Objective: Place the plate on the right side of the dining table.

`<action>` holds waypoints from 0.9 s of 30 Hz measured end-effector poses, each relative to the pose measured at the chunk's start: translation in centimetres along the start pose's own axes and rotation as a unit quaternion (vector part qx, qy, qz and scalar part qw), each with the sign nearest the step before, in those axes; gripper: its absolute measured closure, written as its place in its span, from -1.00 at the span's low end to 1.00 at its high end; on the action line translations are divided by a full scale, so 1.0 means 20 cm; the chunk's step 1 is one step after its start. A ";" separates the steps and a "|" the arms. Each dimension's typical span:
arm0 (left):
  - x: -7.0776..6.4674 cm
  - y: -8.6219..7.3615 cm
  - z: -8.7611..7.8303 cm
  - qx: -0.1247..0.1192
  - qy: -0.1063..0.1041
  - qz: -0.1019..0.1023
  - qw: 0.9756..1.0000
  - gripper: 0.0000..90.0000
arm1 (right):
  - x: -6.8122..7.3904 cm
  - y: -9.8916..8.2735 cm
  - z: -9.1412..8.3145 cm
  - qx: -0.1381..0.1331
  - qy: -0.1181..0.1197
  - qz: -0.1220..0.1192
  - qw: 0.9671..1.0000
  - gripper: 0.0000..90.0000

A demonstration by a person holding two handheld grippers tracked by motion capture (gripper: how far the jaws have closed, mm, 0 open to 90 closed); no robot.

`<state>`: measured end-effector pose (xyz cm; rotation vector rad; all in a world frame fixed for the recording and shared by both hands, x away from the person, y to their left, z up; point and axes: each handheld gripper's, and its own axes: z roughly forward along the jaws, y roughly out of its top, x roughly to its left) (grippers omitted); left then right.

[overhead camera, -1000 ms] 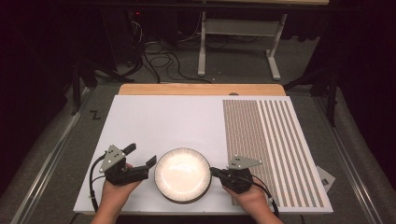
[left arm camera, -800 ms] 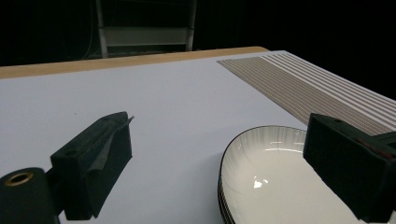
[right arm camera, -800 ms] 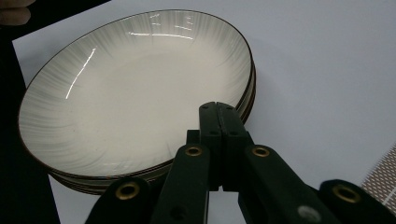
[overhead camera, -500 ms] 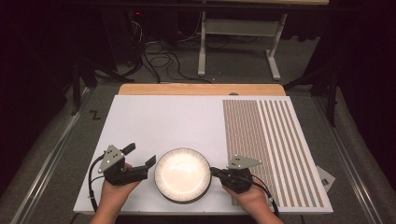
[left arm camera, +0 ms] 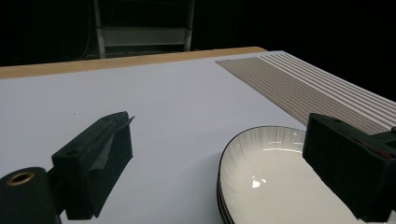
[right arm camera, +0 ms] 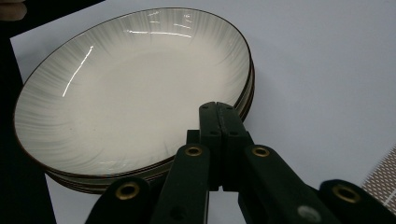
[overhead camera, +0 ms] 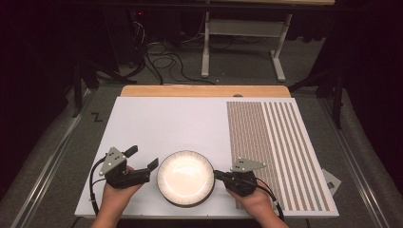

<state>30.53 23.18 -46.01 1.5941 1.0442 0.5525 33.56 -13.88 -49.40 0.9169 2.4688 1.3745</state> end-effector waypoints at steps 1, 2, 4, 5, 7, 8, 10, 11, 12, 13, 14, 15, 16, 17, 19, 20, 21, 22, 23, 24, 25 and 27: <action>0.00 0.00 0.00 0.000 0.000 0.000 1.000 -0.80 | 0.00 0.00 0.00 0.000 0.000 0.000 1.000 1.00; 0.00 0.00 0.00 0.000 0.000 0.000 1.000 -0.80 | 0.00 0.00 0.00 0.000 0.001 0.000 1.000 1.00; 0.00 0.00 0.00 0.000 0.000 0.000 1.000 -0.80 | 0.00 0.00 0.00 -0.001 0.001 -0.002 1.000 1.00; 0.00 0.00 0.00 -0.001 0.000 -0.001 1.000 -0.80 | 0.00 0.00 0.00 0.000 0.002 -0.001 1.000 1.00; 0.00 0.00 0.00 -0.001 0.001 -0.002 1.000 -0.80 | 0.00 0.00 0.00 -0.001 0.002 -0.002 1.000 1.00; 0.00 0.00 0.00 -0.001 0.001 -0.002 1.000 -0.80 | 0.00 0.00 0.00 -0.001 0.002 -0.002 1.000 1.00; 0.00 0.00 0.00 -0.002 0.001 0.000 1.000 -0.80 | 0.00 0.00 0.00 -0.001 0.004 -0.002 1.000 1.00; 0.01 0.00 0.00 -0.001 0.002 0.001 1.000 -0.80 | 0.00 0.00 0.00 -0.001 0.005 -0.003 1.000 1.00; 0.01 0.00 0.00 -0.002 0.002 0.000 1.000 -0.80 | 0.00 0.00 0.00 -0.001 0.005 -0.002 1.000 1.00; 0.01 0.00 0.00 -0.002 0.002 0.000 1.000 -0.80 | 0.00 0.00 0.00 -0.001 0.005 -0.002 1.000 1.00; 0.01 0.00 0.00 -0.002 0.002 0.000 1.000 -0.80 | 0.01 0.00 0.00 -0.001 0.006 -0.005 1.000 1.00; 0.00 0.00 0.00 -0.002 0.001 0.000 1.000 -0.80 | 0.01 0.00 0.00 -0.001 0.007 -0.005 1.000 1.00; 0.00 0.00 0.00 -0.002 0.002 0.000 1.000 -0.80 | 0.01 0.00 -0.01 0.000 0.008 -0.005 1.000 1.00; 0.00 0.00 0.00 -0.003 0.001 0.000 1.000 -0.80 | 0.01 -0.01 -0.01 -0.001 0.008 -0.005 1.000 1.00; 0.00 0.00 -0.01 -0.002 0.002 0.000 1.000 -0.80 | 0.01 -0.01 -0.01 -0.002 0.012 -0.007 1.000 1.00; 0.00 0.00 -0.01 -0.002 0.002 0.000 1.000 -0.80 | 0.01 -0.01 -0.01 -0.002 0.013 -0.008 1.000 1.00; 0.00 0.00 -0.01 -0.002 0.001 0.000 1.000 -0.80 | 0.01 -0.01 -0.01 -0.002 0.013 -0.010 1.000 1.00; 0.00 0.00 -0.01 -0.003 0.001 -0.001 1.000 -0.80 | 0.01 -0.01 -0.01 -0.002 0.014 -0.010 1.000 1.00; 0.00 0.00 -0.01 -0.003 0.001 -0.001 1.000 -0.80 | 0.01 -0.01 -0.01 -0.002 0.014 -0.011 1.000 1.00; 0.00 0.00 -0.01 -0.003 0.001 -0.001 1.000 -0.80 | 0.02 -0.01 -0.01 -0.002 0.014 -0.011 1.000 1.00; 0.00 0.00 -0.01 -0.003 0.000 -0.001 1.000 -0.80 | 0.02 -0.01 -0.01 -0.002 0.014 -0.010 1.000 1.00; 0.00 0.00 -0.01 -0.002 0.000 0.000 1.000 -0.80 | 0.02 -0.01 -0.01 -0.002 0.015 -0.010 1.000 1.00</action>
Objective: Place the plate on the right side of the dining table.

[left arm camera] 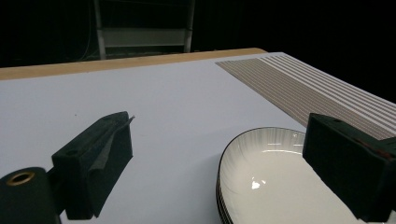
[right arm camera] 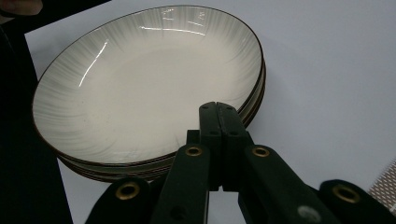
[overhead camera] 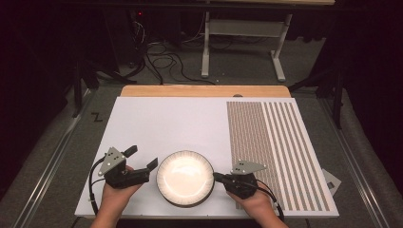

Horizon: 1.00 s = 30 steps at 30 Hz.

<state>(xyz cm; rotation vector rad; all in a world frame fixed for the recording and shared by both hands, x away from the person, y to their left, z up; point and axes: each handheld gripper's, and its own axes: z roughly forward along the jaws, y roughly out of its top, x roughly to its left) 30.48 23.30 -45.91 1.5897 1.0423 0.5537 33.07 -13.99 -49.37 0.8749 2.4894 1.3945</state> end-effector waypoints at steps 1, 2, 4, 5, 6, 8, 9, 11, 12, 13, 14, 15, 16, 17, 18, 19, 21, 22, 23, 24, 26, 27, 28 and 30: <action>0.00 0.00 0.00 0.000 0.000 0.000 1.000 -0.80 | 0.00 0.00 0.00 0.001 0.001 -0.001 1.000 1.00; 0.00 0.00 0.00 -0.001 0.000 0.000 1.000 -0.80 | 0.00 0.00 0.00 0.000 0.001 -0.001 1.000 1.00; 0.00 0.00 0.00 -0.002 -0.001 0.000 1.000 -0.80 | 0.00 0.00 0.00 0.001 0.002 -0.002 1.000 1.00; 0.00 0.00 0.00 -0.002 0.000 0.000 1.000 -0.80 | 0.00 0.00 0.00 0.001 0.003 -0.003 1.000 1.00; 0.00 0.00 0.00 -0.002 -0.001 0.000 1.000 -0.80 | 0.00 0.00 0.00 0.001 0.004 -0.004 1.000 1.00; 0.00 0.00 0.00 -0.002 -0.001 0.001 1.000 -0.80 | 0.01 0.00 0.00 0.001 0.005 -0.006 1.000 1.00; 0.00 0.00 0.00 -0.001 -0.001 0.001 1.000 -0.80 | 0.01 0.00 0.00 0.001 0.005 -0.005 1.000 1.00; 0.00 0.00 0.00 -0.002 -0.001 0.001 1.000 -0.80 | 0.01 0.00 0.00 0.000 0.005 -0.006 1.000 1.00; 0.00 0.00 0.00 -0.002 -0.001 0.000 1.000 -0.80 | 0.00 0.00 0.00 0.001 0.005 -0.006 1.000 1.00; 0.00 0.00 0.00 -0.001 -0.002 0.000 1.000 -0.80 | 0.00 -0.01 0.00 0.000 0.005 -0.007 1.000 1.00; 0.00 0.00 0.00 -0.001 -0.002 0.000 1.000 -0.80 | 0.00 0.00 0.00 0.000 0.006 -0.007 1.000 1.00; 0.00 0.00 0.00 -0.001 -0.002 0.001 1.000 -0.80 | 0.00 0.00 0.00 0.000 0.006 -0.007 1.000 1.00; 0.00 0.00 0.00 -0.001 -0.002 0.002 1.000 -0.80 | 0.00 0.00 0.00 0.000 0.006 -0.008 1.000 1.00; 0.00 0.00 0.00 -0.001 -0.002 0.002 1.000 -0.80 | 0.00 0.00 0.00 0.000 0.006 -0.008 1.000 1.00; 0.00 0.00 0.00 -0.001 -0.002 0.002 1.000 -0.80 | 0.00 0.00 0.00 0.000 0.006 -0.008 1.000 1.00; 0.00 0.00 0.00 -0.001 -0.002 0.000 1.000 -0.80 | 0.00 0.00 0.00 -0.001 0.006 -0.008 1.000 1.00; 0.00 0.00 0.00 0.000 -0.003 -0.001 1.000 -0.80 | 0.00 0.00 0.00 0.000 0.007 -0.010 1.000 1.00; 0.00 0.00 0.00 0.000 -0.003 -0.001 1.000 -0.80 | 0.00 0.00 0.00 -0.001 0.007 -0.010 1.000 1.00; 0.00 0.00 0.00 0.000 -0.003 -0.001 1.000 -0.80 | 0.00 0.00 0.00 -0.001 0.008 -0.010 1.000 1.00; 0.00 0.00 0.00 0.000 -0.004 0.000 1.000 -0.80 | 0.00 0.00 0.00 -0.001 0.008 -0.010 1.000 1.00; 0.00 0.00 0.00 0.000 -0.004 -0.001 1.000 -0.80 | 0.00 0.00 0.00 -0.001 0.008 -0.010 1.000 1.00; 0.00 0.00 0.00 0.000 -0.004 -0.001 1.000 -0.80 | 0.00 0.00 0.00 -0.001 0.008 -0.011 1.000 1.00; 0.00 0.00 0.00 0.000 -0.004 -0.001 1.000 -0.80 | 0.00 0.00 0.01 -0.002 0.008 -0.011 1.000 1.00; 0.01 0.00 0.00 -0.001 -0.004 -0.002 1.000 -0.80 | 0.00 0.00 0.01 -0.001 0.007 -0.011 1.000 1.00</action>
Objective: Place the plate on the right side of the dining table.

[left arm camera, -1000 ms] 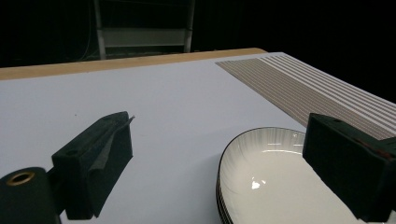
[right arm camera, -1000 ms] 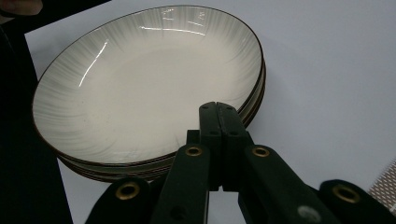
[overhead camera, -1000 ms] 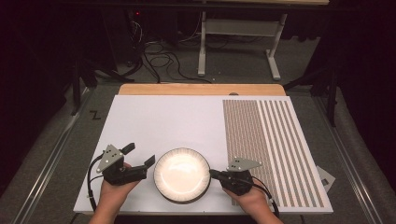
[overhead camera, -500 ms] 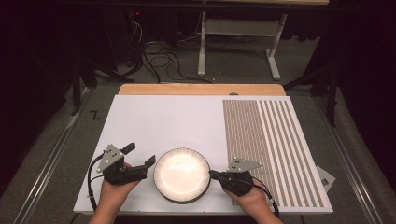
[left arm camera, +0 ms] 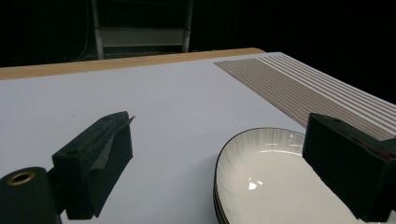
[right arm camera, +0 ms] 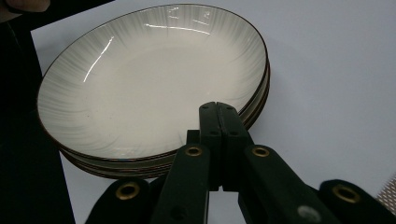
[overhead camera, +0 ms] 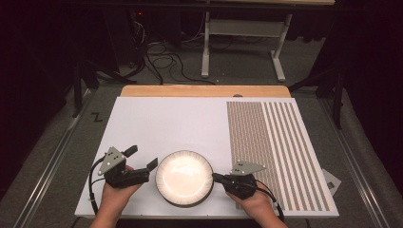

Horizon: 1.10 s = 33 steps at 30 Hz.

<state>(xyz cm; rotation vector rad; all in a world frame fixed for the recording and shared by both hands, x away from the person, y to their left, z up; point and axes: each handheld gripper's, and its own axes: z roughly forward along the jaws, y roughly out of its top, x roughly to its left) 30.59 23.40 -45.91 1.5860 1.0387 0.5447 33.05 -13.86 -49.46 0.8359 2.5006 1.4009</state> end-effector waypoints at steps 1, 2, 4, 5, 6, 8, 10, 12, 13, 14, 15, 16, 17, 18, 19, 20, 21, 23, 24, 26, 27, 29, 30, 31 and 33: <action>0.00 0.00 0.00 0.001 0.000 -0.001 1.000 -0.80 | 0.00 0.00 0.00 0.000 0.000 0.000 1.000 1.00; 0.00 0.00 0.00 0.001 0.000 -0.001 1.000 -0.80 | 0.00 0.00 0.00 0.000 0.000 0.002 1.000 1.00; 0.01 0.00 0.00 0.001 0.000 -0.002 1.000 -0.80 | 0.00 0.00 0.00 0.000 0.000 0.003 1.000 1.00; 0.01 0.00 0.00 0.001 0.000 -0.003 1.000 -0.80 | 0.00 0.00 0.00 0.000 0.001 0.002 1.000 1.00; 0.01 0.00 0.00 0.001 -0.001 -0.002 1.000 -0.80 | 0.00 0.00 0.01 -0.001 0.001 0.002 1.000 1.00; 0.01 0.00 0.00 0.001 -0.001 -0.004 1.000 -0.80 | 0.00 0.00 0.01 -0.002 0.002 0.002 1.000 1.00; 0.01 0.00 0.00 0.001 -0.001 -0.004 1.000 -0.80 | 0.00 0.00 0.01 -0.002 0.003 0.001 1.000 1.00; 0.01 0.00 0.00 0.001 -0.001 -0.004 1.000 -0.80 | 0.00 0.00 0.01 -0.003 0.001 0.001 1.000 1.00; 0.01 0.00 0.00 0.001 -0.001 -0.004 1.000 -0.80 | 0.00 0.00 0.01 -0.003 0.001 0.001 1.000 1.00; 0.01 0.00 0.00 0.001 -0.001 -0.004 1.000 -0.80 | 0.00 0.00 0.01 -0.004 0.003 0.002 1.000 1.00; 0.01 0.00 0.00 0.001 -0.001 -0.004 1.000 -0.80 | 0.00 0.00 0.01 -0.004 0.003 0.002 1.000 1.00; 0.01 0.00 0.00 0.000 -0.002 -0.005 1.000 -0.80 | 0.00 0.00 0.01 -0.004 0.004 0.003 1.000 1.00; 0.01 0.00 0.00 0.000 -0.002 -0.005 1.000 -0.80 | 0.00 0.00 0.01 -0.003 0.004 0.005 1.000 1.00; 0.01 0.00 0.00 0.001 -0.002 -0.005 1.000 -0.80 | 0.00 0.00 0.01 -0.003 0.005 0.007 1.000 1.00; 0.01 0.00 0.00 0.001 -0.003 -0.005 1.000 -0.80 | 0.00 0.00 0.02 -0.004 0.006 0.011 1.000 1.00; 0.01 0.00 0.00 0.001 -0.003 -0.006 1.000 -0.80 | 0.00 0.00 0.02 -0.005 0.008 0.011 1.000 1.00; 0.01 0.00 0.00 0.001 -0.004 -0.007 1.000 -0.80 | 0.00 0.00 0.02 -0.003 0.009 0.013 1.000 1.00; 0.01 0.00 0.00 0.001 -0.004 -0.007 1.000 -0.80 | 0.01 0.00 0.05 0.002 0.013 0.008 1.000 1.00; 0.01 0.00 0.00 0.001 -0.003 -0.006 1.000 -0.80 | 0.03 0.00 0.06 0.006 0.017 0.005 1.000 1.00; 0.01 0.00 -0.01 0.001 -0.003 -0.007 1.000 -0.80 | 0.06 0.00 0.09 0.011 0.020 -0.003 1.000 1.00; 0.01 0.00 -0.01 0.000 -0.002 -0.009 1.000 -0.80 | 0.07 0.01 0.11 0.013 0.020 -0.009 1.000 1.00; 0.02 0.00 -0.01 0.000 -0.002 -0.009 1.000 -0.80 | 0.07 0.02 0.12 0.012 0.018 -0.010 1.000 1.00; 0.02 0.00 -0.02 0.001 -0.002 -0.009 1.000 -0.80 | 0.07 0.02 0.12 0.014 0.018 -0.008 1.000 1.00; 0.02 0.00 -0.02 0.002 -0.002 -0.010 1.000 -0.80 | 0.07 0.02 0.12 0.014 0.017 -0.009 1.000 1.00; 0.03 0.00 -0.02 0.000 -0.001 -0.012 1.000 -0.80 | 0.06 0.02 0.12 0.013 0.018 -0.009 1.000 1.00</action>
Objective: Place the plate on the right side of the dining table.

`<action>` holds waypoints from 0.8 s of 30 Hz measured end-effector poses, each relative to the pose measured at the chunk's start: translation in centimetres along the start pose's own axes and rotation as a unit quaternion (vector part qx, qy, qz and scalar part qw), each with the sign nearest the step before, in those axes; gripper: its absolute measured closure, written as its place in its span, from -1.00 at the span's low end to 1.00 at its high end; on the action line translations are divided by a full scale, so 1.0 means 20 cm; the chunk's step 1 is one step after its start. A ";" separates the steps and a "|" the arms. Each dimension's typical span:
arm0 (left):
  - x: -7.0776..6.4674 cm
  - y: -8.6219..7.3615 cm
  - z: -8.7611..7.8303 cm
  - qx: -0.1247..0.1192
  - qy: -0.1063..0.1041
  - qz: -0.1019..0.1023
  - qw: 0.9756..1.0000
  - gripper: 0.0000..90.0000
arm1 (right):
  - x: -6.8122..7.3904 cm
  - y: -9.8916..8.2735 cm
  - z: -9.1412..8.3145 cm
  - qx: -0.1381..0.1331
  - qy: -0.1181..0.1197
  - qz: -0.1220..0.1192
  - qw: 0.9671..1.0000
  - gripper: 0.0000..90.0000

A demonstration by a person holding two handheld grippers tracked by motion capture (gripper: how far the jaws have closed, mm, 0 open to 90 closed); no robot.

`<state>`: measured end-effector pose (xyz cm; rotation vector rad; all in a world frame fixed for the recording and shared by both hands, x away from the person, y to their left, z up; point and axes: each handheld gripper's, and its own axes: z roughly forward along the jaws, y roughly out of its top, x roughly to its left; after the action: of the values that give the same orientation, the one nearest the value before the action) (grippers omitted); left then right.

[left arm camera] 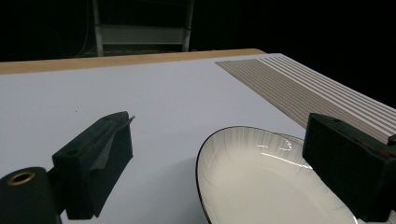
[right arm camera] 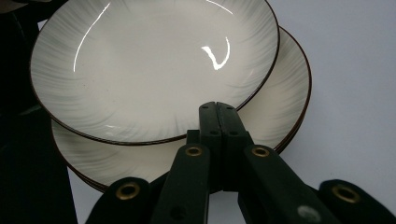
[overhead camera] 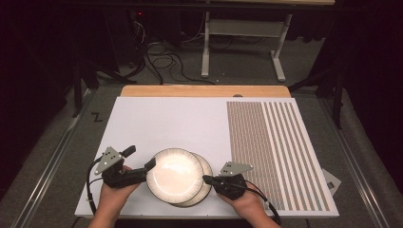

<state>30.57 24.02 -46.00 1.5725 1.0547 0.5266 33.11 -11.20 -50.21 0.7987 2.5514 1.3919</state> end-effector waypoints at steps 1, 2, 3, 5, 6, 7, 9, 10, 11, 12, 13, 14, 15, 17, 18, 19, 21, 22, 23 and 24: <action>0.00 0.00 0.00 0.001 0.000 -0.001 1.000 -0.80 | 0.00 0.00 0.00 0.000 0.000 0.000 1.000 1.00; 0.01 0.00 -0.01 0.000 0.000 -0.002 1.000 -0.79 | 0.00 0.00 0.00 0.001 0.001 0.001 1.000 1.00; 0.01 0.00 -0.01 0.000 0.000 -0.002 1.000 -0.79 | 0.00 0.00 0.00 0.002 0.000 0.001 1.000 1.00; 0.01 0.00 -0.01 0.000 0.001 -0.003 1.000 -0.79 | 0.00 0.00 0.00 0.002 0.000 0.001 1.000 1.00; 0.01 0.00 -0.01 0.000 0.001 -0.003 1.000 -0.79 | 0.00 0.00 0.00 0.002 0.000 0.001 1.000 1.00; 0.01 0.00 -0.01 0.003 -0.001 -0.005 1.000 -0.79 | 0.00 0.00 0.00 0.002 -0.002 0.000 1.000 1.00; 0.01 0.00 -0.01 0.005 -0.002 -0.009 1.000 -0.78 | 0.00 0.01 0.00 0.004 -0.003 -0.001 1.000 1.00; 0.01 0.00 -0.01 0.005 -0.002 -0.010 1.000 -0.78 | 0.00 0.01 0.00 0.006 -0.004 -0.001 1.000 1.00; 0.02 0.00 -0.01 0.005 -0.002 -0.011 1.000 -0.78 | 0.00 0.01 0.00 0.006 -0.004 -0.004 1.000 1.00; 0.02 0.00 -0.02 0.005 -0.002 -0.013 1.000 -0.78 | 0.00 0.01 0.01 0.007 -0.004 0.001 1.000 1.00; 0.02 0.00 -0.02 0.005 -0.001 -0.014 1.000 -0.77 | 0.01 0.01 0.01 0.009 -0.002 -0.003 1.000 1.00; 0.02 0.00 -0.02 0.005 -0.001 -0.014 1.000 -0.76 | 0.01 0.01 0.01 0.009 -0.002 -0.003 1.000 1.00; 0.03 0.00 -0.03 0.005 0.000 -0.013 1.000 -0.76 | 0.02 0.02 0.04 0.013 0.000 -0.010 1.000 1.00; 0.03 -0.01 -0.04 0.006 0.001 -0.015 1.000 -0.76 | 0.03 0.02 0.05 0.017 -0.001 -0.011 1.000 1.00; 0.04 -0.01 -0.04 0.010 0.001 -0.014 1.000 -0.75 | 0.03 0.02 0.06 0.017 0.000 -0.013 1.000 1.00; 0.04 -0.01 -0.04 0.010 0.001 -0.014 1.000 -0.75 | 0.04 0.03 0.06 0.019 0.000 -0.013 1.000 1.00; 0.05 -0.02 -0.05 0.019 0.000 -0.016 1.000 -0.75 | 0.04 0.03 0.07 0.021 -0.001 -0.015 1.000 1.00; 0.05 -0.03 -0.05 0.021 0.001 -0.019 1.000 -0.75 | 0.04 0.04 0.07 0.024 -0.002 -0.017 1.000 1.00; 0.05 -0.03 -0.05 0.026 0.001 -0.022 0.999 -0.76 | 0.04 0.04 0.07 0.025 -0.002 -0.021 0.999 1.00; 0.06 -0.04 -0.05 0.031 0.002 -0.020 0.999 -0.78 | 0.04 0.04 0.07 0.026 -0.003 -0.023 0.999 1.00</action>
<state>30.04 25.50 -46.67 1.6010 1.1118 0.4739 33.23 -9.38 -50.27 0.7458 2.5955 1.3124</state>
